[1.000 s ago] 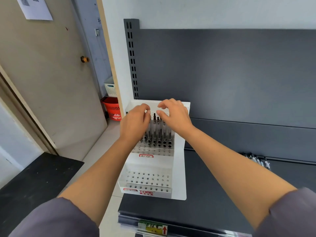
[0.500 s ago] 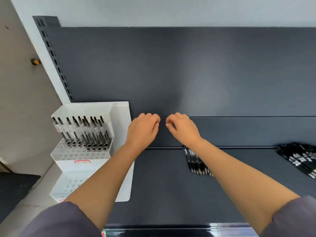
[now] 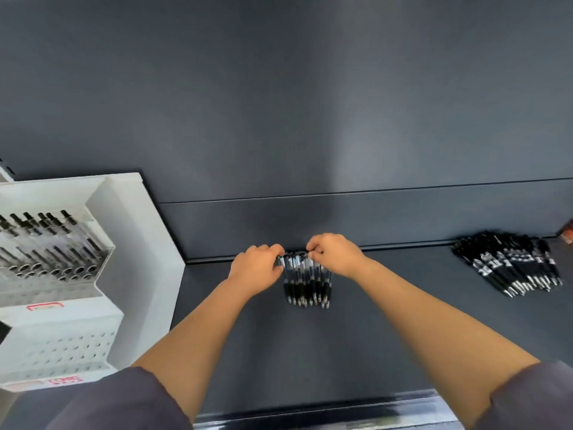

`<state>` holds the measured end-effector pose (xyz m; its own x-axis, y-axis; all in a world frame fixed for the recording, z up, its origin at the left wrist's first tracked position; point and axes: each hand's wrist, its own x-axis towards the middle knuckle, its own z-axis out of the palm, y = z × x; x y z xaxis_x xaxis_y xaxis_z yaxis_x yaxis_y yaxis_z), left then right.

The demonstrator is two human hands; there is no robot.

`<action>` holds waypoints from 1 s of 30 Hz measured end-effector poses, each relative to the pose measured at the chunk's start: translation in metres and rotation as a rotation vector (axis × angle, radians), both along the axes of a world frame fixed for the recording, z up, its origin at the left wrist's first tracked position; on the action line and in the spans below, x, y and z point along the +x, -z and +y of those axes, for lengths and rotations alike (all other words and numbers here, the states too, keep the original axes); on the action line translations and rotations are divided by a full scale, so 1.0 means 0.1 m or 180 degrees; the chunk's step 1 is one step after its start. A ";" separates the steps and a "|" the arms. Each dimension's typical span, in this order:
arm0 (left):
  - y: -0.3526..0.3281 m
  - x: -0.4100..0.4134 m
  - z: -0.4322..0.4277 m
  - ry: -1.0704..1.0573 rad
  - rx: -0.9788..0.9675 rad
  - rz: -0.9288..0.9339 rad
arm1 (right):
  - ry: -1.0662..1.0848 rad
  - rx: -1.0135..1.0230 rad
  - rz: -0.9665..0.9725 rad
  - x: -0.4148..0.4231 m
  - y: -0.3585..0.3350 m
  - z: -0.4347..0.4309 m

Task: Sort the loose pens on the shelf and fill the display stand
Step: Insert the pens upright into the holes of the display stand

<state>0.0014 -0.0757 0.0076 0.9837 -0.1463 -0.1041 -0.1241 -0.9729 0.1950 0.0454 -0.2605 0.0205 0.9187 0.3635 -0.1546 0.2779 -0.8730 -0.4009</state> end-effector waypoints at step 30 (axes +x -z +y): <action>0.78 0.69 -0.11 -0.1021 -0.2072 0.0550 | 0.1328 0.1082 0.1058 0.51 0.56 0.52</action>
